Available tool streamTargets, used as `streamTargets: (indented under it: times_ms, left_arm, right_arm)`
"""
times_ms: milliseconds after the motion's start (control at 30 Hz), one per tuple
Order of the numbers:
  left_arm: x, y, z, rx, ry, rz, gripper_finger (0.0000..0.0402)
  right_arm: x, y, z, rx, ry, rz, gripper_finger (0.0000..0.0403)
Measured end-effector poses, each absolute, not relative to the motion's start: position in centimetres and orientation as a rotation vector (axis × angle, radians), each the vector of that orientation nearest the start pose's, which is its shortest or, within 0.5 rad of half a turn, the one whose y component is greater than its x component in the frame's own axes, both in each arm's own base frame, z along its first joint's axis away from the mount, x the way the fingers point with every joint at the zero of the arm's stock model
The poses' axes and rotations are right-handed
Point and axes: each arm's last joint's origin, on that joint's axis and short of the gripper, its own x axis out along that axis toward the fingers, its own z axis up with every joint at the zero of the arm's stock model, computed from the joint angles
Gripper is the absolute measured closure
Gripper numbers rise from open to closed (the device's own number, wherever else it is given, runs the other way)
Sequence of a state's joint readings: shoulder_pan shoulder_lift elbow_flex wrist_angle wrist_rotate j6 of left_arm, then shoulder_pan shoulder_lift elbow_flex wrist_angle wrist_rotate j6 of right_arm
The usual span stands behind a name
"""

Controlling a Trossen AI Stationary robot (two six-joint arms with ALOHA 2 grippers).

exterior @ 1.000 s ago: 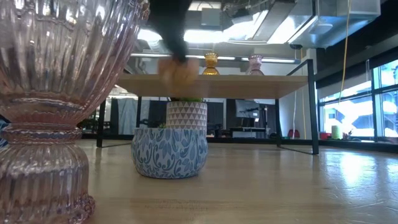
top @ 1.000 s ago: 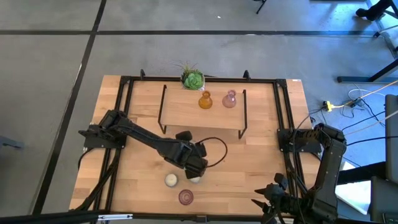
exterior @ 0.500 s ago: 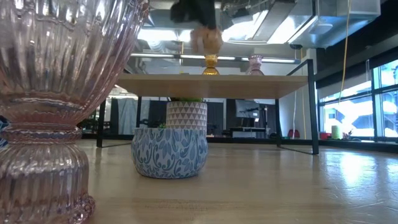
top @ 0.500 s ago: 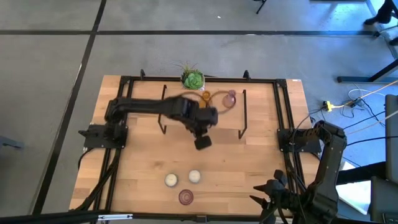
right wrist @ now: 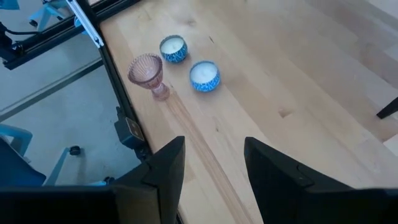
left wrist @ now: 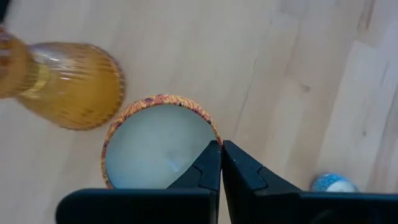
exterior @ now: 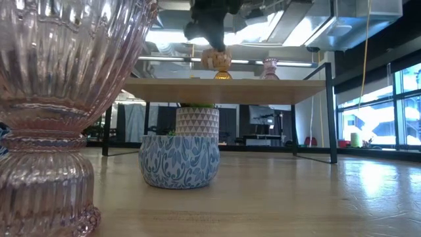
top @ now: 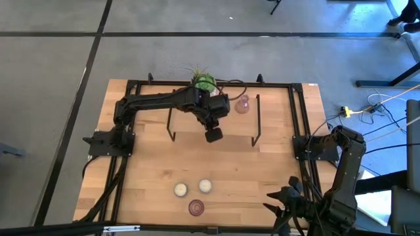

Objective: Pick & Place candle stick holders
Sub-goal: Put the orange candle on the shelf aligned with the orange candle holder

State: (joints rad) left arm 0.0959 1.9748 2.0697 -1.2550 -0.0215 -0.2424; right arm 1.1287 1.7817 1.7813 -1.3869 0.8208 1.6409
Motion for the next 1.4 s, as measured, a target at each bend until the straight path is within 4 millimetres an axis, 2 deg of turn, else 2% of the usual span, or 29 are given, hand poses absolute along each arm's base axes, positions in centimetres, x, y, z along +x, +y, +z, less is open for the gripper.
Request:
streamTargets:
  times_ms: [333,733,1000,1400]
  left_arm:
    - [41.8,2.9,31.2,-0.209,1.21,0.155,0.0399]
    - [41.8,4.4,31.3,-0.242,1.185,0.152,0.0399]
    - [41.9,4.3,31.3,-0.267,1.183,0.127,0.0398]
    - [42.1,4.4,31.4,-0.249,1.163,0.141,0.0366]
  right_arm:
    - [17.3,29.4,33.7,0.395,0.679,-0.355,0.0233]
    - [17.4,29.5,33.8,0.408,0.684,-0.341,0.0233]
    - [17.4,29.5,33.7,0.405,0.684,-0.342,0.0233]
    - [17.4,29.4,33.7,0.392,0.688,-0.35,0.0233]
